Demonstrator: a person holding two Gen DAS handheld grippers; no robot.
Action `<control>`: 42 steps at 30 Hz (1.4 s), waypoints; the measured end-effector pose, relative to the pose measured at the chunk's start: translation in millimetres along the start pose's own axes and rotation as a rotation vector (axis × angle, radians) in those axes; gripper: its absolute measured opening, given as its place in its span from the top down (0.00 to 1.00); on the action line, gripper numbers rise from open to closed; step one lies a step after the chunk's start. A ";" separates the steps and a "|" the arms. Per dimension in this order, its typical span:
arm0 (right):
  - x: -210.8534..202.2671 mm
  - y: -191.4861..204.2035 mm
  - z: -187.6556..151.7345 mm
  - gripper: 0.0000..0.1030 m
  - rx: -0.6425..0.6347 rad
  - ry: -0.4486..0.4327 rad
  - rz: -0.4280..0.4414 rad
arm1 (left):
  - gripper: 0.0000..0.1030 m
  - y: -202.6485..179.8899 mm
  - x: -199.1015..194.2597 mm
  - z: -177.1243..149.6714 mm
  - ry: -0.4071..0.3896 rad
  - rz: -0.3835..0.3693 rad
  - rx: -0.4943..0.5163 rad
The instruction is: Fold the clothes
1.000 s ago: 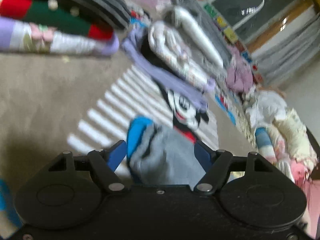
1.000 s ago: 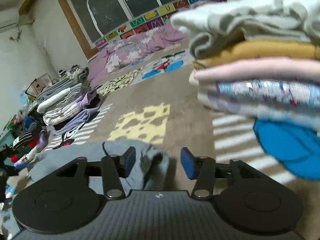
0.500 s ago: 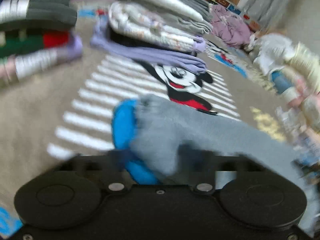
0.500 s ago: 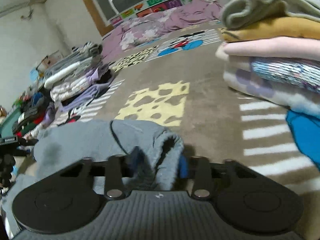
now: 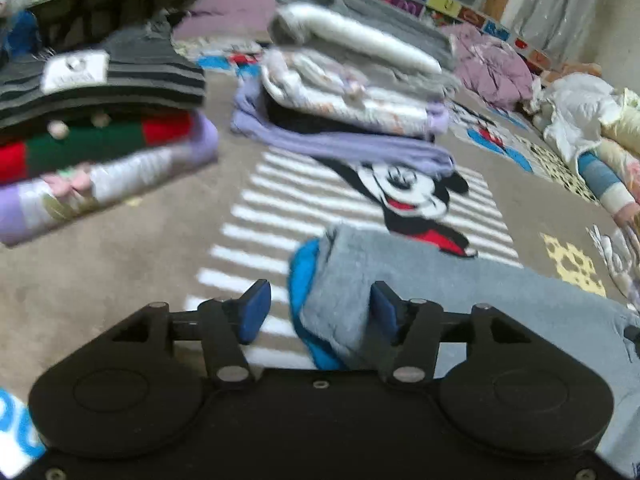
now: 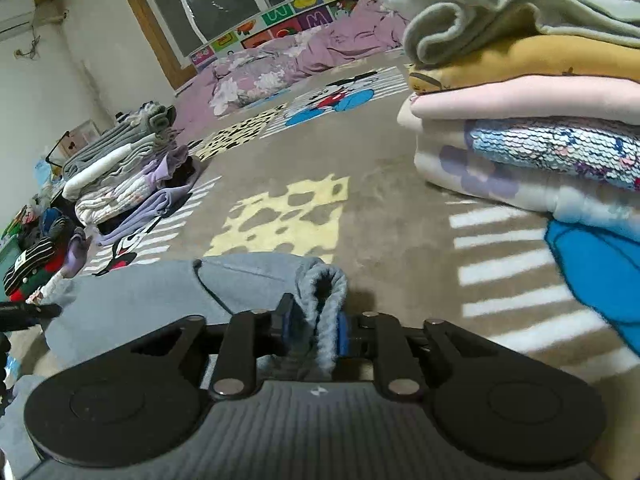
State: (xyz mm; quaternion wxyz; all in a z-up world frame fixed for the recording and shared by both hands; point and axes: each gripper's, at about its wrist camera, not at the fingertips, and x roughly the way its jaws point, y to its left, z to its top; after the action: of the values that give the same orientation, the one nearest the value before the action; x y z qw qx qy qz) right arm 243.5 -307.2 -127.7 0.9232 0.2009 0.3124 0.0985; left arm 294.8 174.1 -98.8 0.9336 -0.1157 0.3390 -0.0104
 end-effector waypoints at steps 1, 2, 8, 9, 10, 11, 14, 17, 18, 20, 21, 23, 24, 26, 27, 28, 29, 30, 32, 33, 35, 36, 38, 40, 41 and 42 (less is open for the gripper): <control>-0.7 -0.7 0.1 0.69 0.003 -0.001 -0.001 | 0.47 -2.6 -5.3 1.6 -0.021 0.009 0.010; -2.1 -0.5 0.0 0.67 0.002 -0.005 0.003 | 0.47 -8.7 -10.6 3.1 -0.040 0.022 0.043; -17.0 7.5 1.8 0.60 -0.052 -0.030 -0.029 | 0.47 -57.5 -30.6 5.2 -0.106 -0.024 0.259; -21.0 9.3 1.8 0.60 -0.066 -0.037 -0.042 | 0.47 -66.1 -30.9 2.3 -0.097 -0.073 0.284; -25.6 12.3 1.5 0.60 -0.085 -0.049 -0.061 | 0.47 -77.0 -30.8 -2.5 -0.086 -0.110 0.317; -30.1 16.7 1.2 0.60 -0.114 -0.063 -0.085 | 0.47 -89.5 -29.5 -8.7 -0.072 -0.139 0.358; -40.5 38.4 -1.1 0.60 -0.240 -0.101 -0.089 | 0.49 -123.6 -17.6 -30.0 -0.028 -0.195 0.459; -43.9 60.9 -4.8 0.60 -0.333 -0.109 -0.024 | 0.49 -150.1 5.0 -57.3 0.061 -0.195 0.581; -40.4 68.5 -8.4 0.60 -0.372 -0.084 0.005 | 0.48 -156.2 16.7 -70.3 0.114 -0.177 0.651; -30.5 81.4 -15.5 0.60 -0.440 -0.011 0.019 | 0.47 -157.9 16.7 -74.4 0.116 -0.174 0.672; -20.7 83.9 -20.2 0.60 -0.475 0.045 -0.016 | 0.46 -155.5 15.3 -68.0 0.133 -0.186 0.651; -14.1 80.9 -23.5 0.60 -0.495 0.079 -0.049 | 0.44 -147.1 6.3 -57.5 0.104 -0.199 0.646; -16.2 77.3 -19.6 0.59 -0.465 0.071 -0.034 | 0.44 -140.8 2.7 -52.7 0.079 -0.175 0.633; -20.4 70.3 -12.1 0.58 -0.408 0.054 -0.004 | 0.44 -124.3 -2.3 -43.2 0.039 -0.120 0.579; -22.4 68.3 -10.6 0.58 -0.397 0.041 0.013 | 0.44 -112.3 -2.3 -37.9 0.025 -0.098 0.537; -24.0 67.0 -9.7 0.57 -0.392 0.035 0.032 | 0.44 -99.6 -0.9 -32.5 0.015 -0.074 0.490; -25.0 66.7 -10.3 0.57 -0.390 0.033 0.042 | 0.44 -86.6 2.9 -28.6 0.023 -0.042 0.447; -25.8 66.5 -11.1 0.56 -0.388 0.032 0.051 | 0.44 -79.4 6.4 -27.6 0.037 -0.024 0.430; -24.9 68.0 -15.0 0.55 -0.394 0.037 0.056 | 0.45 -72.2 11.3 -28.1 0.060 -0.012 0.422; -24.0 68.6 -15.5 0.55 -0.402 0.040 0.046 | 0.45 -68.7 13.8 -28.3 0.071 -0.006 0.418; -24.5 70.4 -15.1 0.55 -0.415 0.030 0.043 | 0.45 -63.8 16.9 -28.0 0.084 0.000 0.411; -25.8 71.5 -14.4 0.55 -0.419 0.019 0.048 | 0.45 -63.8 16.5 -27.1 0.080 -0.004 0.407; -27.6 73.5 -12.9 0.55 -0.428 -0.001 0.056 | 0.44 -60.9 19.7 -27.3 0.088 -0.007 0.399; -13.3 66.5 -11.4 0.57 -0.416 0.052 -0.004 | 0.44 -55.3 21.9 -29.0 0.100 -0.020 0.382; -10.0 62.3 -11.0 0.60 -0.400 0.063 -0.008 | 0.44 -54.1 16.3 -26.3 0.090 -0.033 0.365; -6.8 58.1 -10.5 0.60 -0.384 0.075 -0.012 | 0.44 -52.9 10.7 -23.6 0.080 -0.047 0.348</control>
State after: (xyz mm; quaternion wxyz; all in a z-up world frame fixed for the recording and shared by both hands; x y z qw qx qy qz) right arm 228.4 -253.8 -106.6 0.9329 0.0156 0.3232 0.1583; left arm 291.1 116.7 -111.4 0.9247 0.0404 0.3663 -0.0953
